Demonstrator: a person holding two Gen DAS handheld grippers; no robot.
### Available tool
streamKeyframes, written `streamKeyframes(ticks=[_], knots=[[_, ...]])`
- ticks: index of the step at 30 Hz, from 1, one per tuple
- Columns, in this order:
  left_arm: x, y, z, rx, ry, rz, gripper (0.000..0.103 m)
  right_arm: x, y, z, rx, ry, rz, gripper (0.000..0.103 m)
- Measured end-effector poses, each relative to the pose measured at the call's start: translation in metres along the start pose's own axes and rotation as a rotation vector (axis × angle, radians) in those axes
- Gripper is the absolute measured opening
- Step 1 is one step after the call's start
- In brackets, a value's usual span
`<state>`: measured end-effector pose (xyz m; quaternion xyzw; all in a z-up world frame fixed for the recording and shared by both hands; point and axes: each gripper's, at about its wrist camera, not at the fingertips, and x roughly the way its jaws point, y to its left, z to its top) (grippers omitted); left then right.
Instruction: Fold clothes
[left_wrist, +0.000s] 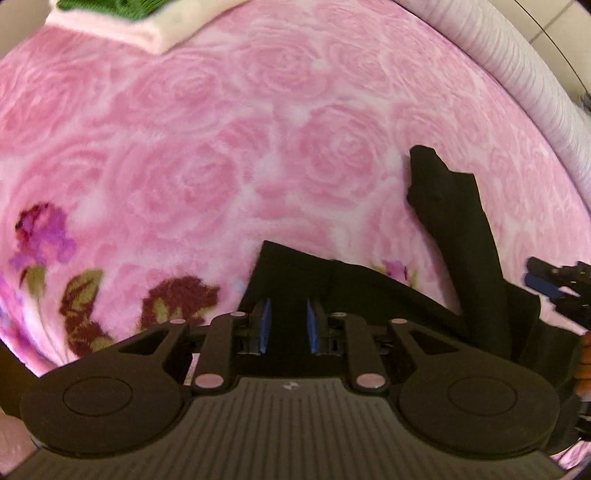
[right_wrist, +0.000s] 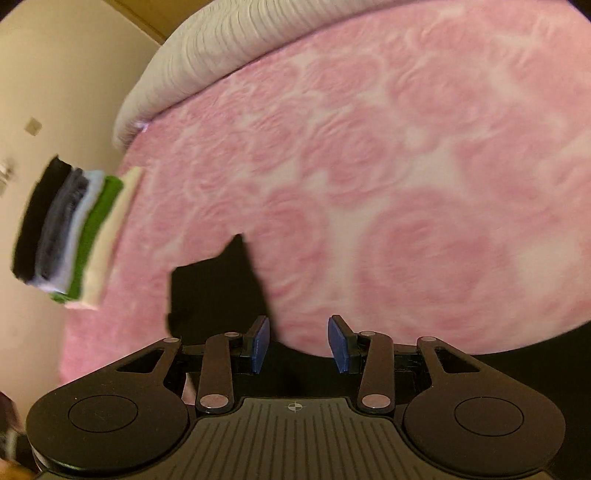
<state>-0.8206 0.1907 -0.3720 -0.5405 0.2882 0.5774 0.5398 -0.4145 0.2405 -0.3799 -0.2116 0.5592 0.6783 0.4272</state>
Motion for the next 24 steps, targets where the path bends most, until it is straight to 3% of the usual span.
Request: streamKeyframes(ticks=[4,5,6,11,14,16,19,24], knots=[[-0.005,0.016,-0.002,-0.061,0.004,-0.006,0.016,0.029,0.005,-0.003,0.006,0.053,-0.015,0.039],[-0.007,0.02,-0.003,-0.076,0.007,-0.004,0.016,0.031,0.008,-0.005,-0.018,0.055,-0.03,0.017],[-0.009,0.024,-0.005,-0.09,0.009,-0.002,0.016,0.034,0.012,-0.006,-0.049,0.056,-0.046,0.006],[-0.026,0.046,-0.017,-0.188,-0.014,0.001,0.016,0.007,0.065,-0.028,-0.321,-0.075,-0.009,0.003],[-0.038,0.06,-0.03,-0.257,-0.032,-0.012,0.016,-0.011,0.102,-0.058,-0.468,-0.057,0.103,0.0],[-0.045,0.067,-0.037,-0.297,-0.038,-0.023,0.016,-0.012,0.127,-0.088,-0.572,0.013,0.165,0.0],[-0.053,0.072,-0.047,-0.338,-0.046,-0.05,0.017,-0.021,0.11,-0.105,-0.471,0.042,0.123,0.003],[-0.053,0.067,-0.056,-0.369,-0.059,-0.14,0.023,-0.036,0.069,-0.125,-0.239,0.068,0.026,0.022]])
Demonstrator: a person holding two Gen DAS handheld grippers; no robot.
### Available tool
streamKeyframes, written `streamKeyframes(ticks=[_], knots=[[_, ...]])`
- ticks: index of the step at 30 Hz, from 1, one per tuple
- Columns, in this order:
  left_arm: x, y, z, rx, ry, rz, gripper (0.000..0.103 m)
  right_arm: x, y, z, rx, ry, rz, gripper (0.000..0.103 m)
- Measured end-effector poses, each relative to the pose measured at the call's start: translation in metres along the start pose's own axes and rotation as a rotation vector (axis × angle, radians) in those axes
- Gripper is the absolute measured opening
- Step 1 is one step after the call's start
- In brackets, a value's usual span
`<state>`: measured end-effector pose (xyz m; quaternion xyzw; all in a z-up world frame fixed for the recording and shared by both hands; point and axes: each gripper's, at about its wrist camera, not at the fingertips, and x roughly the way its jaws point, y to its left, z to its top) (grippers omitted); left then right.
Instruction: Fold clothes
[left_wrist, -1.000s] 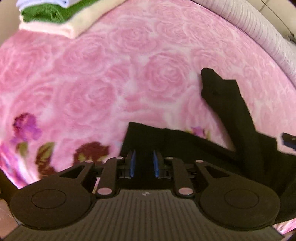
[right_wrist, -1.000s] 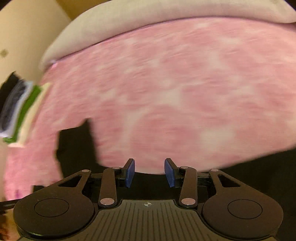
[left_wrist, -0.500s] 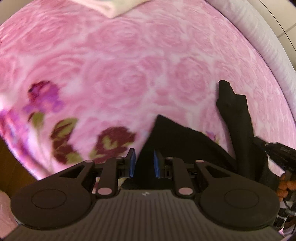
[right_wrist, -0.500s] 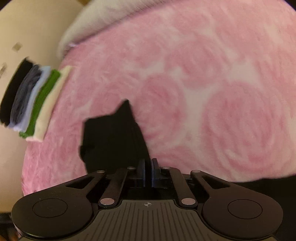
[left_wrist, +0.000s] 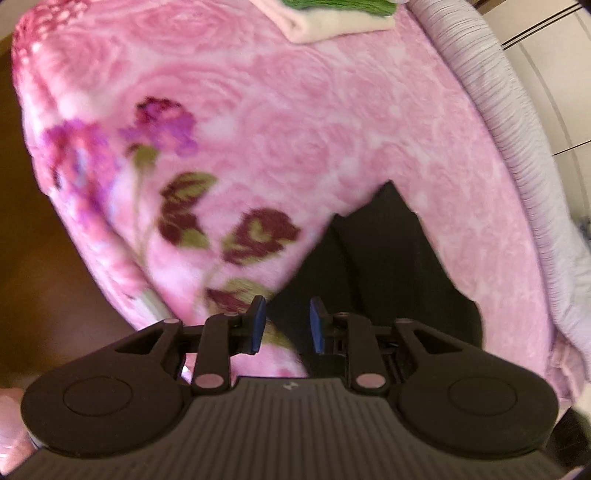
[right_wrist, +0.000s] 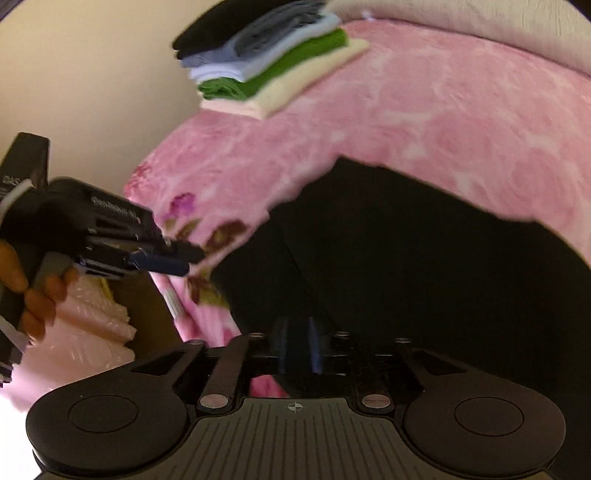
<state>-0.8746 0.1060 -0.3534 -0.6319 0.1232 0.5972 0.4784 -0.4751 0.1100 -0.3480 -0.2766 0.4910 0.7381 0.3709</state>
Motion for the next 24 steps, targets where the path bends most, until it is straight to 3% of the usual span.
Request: streamKeyframes(ticks=[6,7,9,11,13,24], knots=[[0.023,-0.008,-0.006,-0.094,0.006,-0.124,0.026,-0.018,-0.042,-0.037,0.282,0.039,-0.102,0.025],[0.027,-0.009,-0.005,-0.109,0.007,-0.144,0.026,-0.026,-0.058,-0.046,0.392,0.029,-0.105,0.025],[0.038,-0.013,-0.002,-0.129,0.0,-0.172,0.026,-0.046,-0.095,-0.07,0.678,-0.016,-0.057,0.025],[0.048,-0.017,0.002,-0.147,-0.009,-0.188,0.027,-0.061,-0.124,-0.099,0.947,-0.082,0.043,0.025],[0.057,-0.019,0.005,-0.158,-0.014,-0.188,0.029,-0.069,-0.14,-0.123,1.123,-0.146,0.105,0.025],[0.072,-0.028,0.0,-0.116,-0.093,-0.164,0.023,-0.057,-0.155,-0.156,1.318,-0.231,0.155,0.027]])
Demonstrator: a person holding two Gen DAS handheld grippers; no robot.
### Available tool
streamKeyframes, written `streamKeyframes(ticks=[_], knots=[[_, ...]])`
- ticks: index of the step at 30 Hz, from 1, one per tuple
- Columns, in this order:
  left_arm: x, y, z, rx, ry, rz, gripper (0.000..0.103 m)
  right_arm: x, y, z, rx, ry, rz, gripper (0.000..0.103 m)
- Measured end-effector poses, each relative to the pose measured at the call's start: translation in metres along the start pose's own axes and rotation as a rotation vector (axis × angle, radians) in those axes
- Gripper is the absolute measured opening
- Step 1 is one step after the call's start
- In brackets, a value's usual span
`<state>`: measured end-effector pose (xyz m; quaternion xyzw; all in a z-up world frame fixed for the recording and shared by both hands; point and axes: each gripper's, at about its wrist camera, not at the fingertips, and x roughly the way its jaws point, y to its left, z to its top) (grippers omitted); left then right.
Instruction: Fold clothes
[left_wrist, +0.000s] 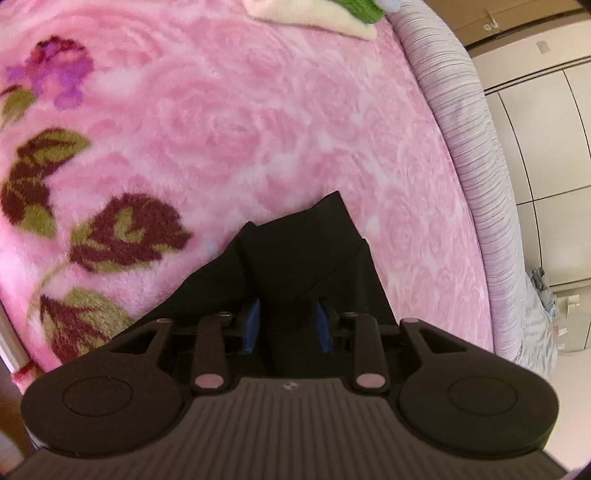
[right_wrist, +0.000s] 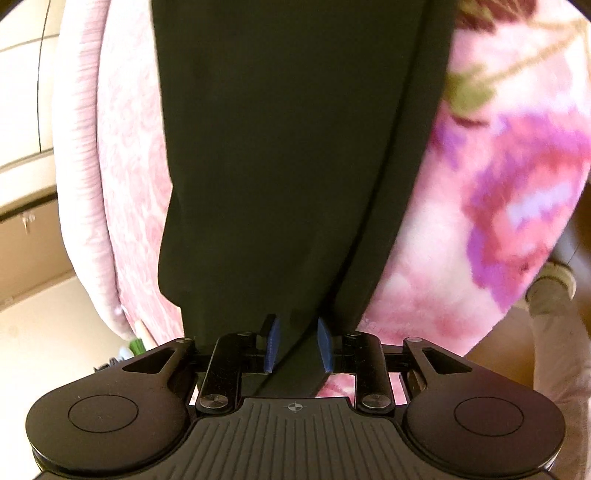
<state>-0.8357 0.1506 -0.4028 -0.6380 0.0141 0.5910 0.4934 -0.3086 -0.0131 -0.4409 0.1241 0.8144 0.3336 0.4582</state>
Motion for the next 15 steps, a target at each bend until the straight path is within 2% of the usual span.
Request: streamKeyframes(ticks=[1,3,4,10,15], knots=[[0.0,0.0,0.0,0.008,-0.005,0.006,0.014,0.0,0.0,0.002,0.003,-0.012,0.002,0.027],[-0.001,-0.001,0.0,0.029,-0.013,0.011,0.011,-0.001,0.001,0.005,0.006,-0.041,0.011,0.027],[-0.002,-0.001,0.0,0.04,-0.016,0.004,0.006,-0.001,0.002,0.007,0.002,-0.049,0.007,0.027],[-0.023,-0.01,0.0,0.113,-0.049,-0.044,0.004,-0.003,0.002,0.011,0.005,-0.036,-0.018,0.028],[-0.042,-0.007,-0.004,0.163,-0.063,-0.026,0.004,-0.013,0.003,0.01,-0.009,-0.032,-0.021,0.033]])
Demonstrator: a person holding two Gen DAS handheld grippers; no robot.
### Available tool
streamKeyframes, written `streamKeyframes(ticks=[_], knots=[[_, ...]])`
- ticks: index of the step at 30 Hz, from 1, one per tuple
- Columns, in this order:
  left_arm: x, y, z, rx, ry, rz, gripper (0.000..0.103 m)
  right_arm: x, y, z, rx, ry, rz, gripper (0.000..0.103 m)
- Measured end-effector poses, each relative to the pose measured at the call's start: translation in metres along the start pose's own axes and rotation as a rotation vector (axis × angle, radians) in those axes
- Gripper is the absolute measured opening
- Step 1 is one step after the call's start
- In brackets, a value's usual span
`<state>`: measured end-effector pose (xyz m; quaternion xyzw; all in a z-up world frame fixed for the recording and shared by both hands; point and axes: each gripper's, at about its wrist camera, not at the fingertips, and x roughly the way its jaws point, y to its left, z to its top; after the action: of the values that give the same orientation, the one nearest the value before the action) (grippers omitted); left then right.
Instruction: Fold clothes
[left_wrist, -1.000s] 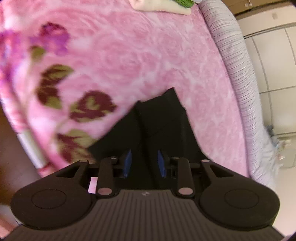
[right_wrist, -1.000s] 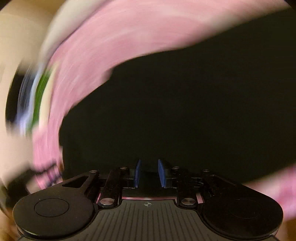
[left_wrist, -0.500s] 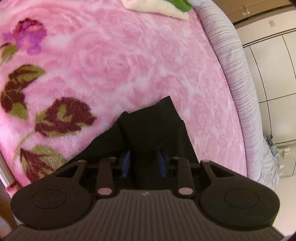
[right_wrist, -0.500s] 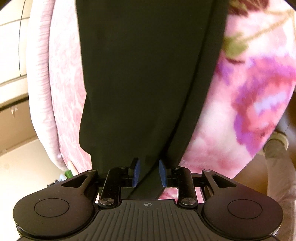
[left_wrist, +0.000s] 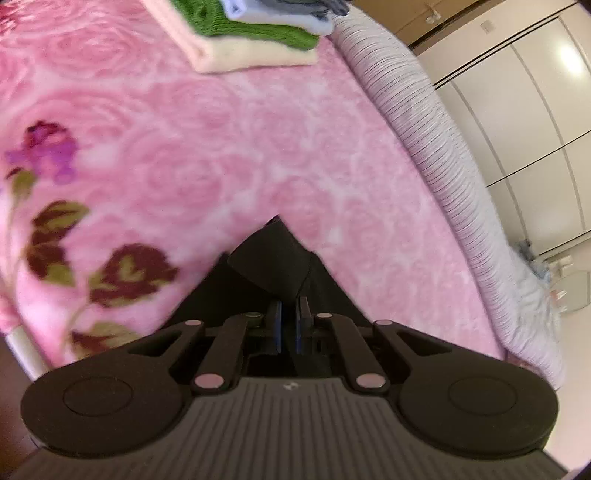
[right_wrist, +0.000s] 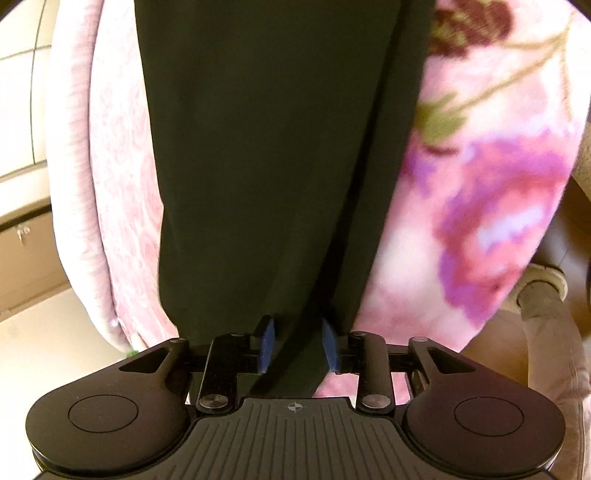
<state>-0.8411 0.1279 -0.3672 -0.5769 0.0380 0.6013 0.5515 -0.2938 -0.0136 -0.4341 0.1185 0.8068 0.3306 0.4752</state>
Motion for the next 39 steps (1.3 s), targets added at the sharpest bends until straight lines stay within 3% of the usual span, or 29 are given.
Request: streamKeyframes(ticks=[3,4,5,11,14,17,19,24,28,33,35,39], knots=[[0.005,0.008,-0.001,-0.024,0.011,0.006,0.004,-0.005,0.005,0.001,-0.039,-0.025,0.008,0.029],[0.005,0.007,0.0,-0.016,0.008,0.004,0.004,-0.007,0.007,0.001,-0.051,-0.034,0.011,0.006],[0.003,0.005,0.001,-0.006,0.0,-0.006,0.004,-0.009,0.008,0.002,-0.064,-0.042,0.014,0.001],[-0.03,0.001,-0.007,0.117,-0.044,-0.045,0.004,-0.023,0.018,0.001,-0.163,-0.051,-0.006,0.001],[-0.026,0.017,-0.021,0.117,0.003,0.022,0.004,-0.011,0.015,-0.002,-0.193,-0.041,-0.086,0.001],[-0.03,0.024,-0.03,0.095,-0.014,0.019,0.004,-0.003,0.014,-0.005,-0.21,-0.05,-0.12,0.001],[-0.035,0.022,-0.032,0.131,-0.031,0.009,0.004,-0.006,0.015,-0.005,-0.244,-0.056,-0.117,0.001],[-0.022,0.025,-0.038,0.2,0.014,0.083,0.005,0.004,0.019,-0.01,-0.276,-0.069,-0.166,0.001],[-0.026,0.021,-0.039,0.221,0.014,0.146,0.014,-0.001,0.036,-0.016,-0.352,-0.067,-0.218,0.003],[-0.045,-0.002,-0.032,0.293,-0.034,0.334,0.014,-0.042,0.05,0.001,-0.452,-0.209,-0.292,0.008],[-0.05,-0.014,-0.032,0.296,-0.043,0.326,0.014,-0.06,0.051,0.019,-0.481,-0.294,-0.316,0.009],[-0.025,-0.064,-0.052,0.377,0.016,0.231,0.014,-0.098,0.052,0.055,-0.539,-0.466,-0.364,0.009]])
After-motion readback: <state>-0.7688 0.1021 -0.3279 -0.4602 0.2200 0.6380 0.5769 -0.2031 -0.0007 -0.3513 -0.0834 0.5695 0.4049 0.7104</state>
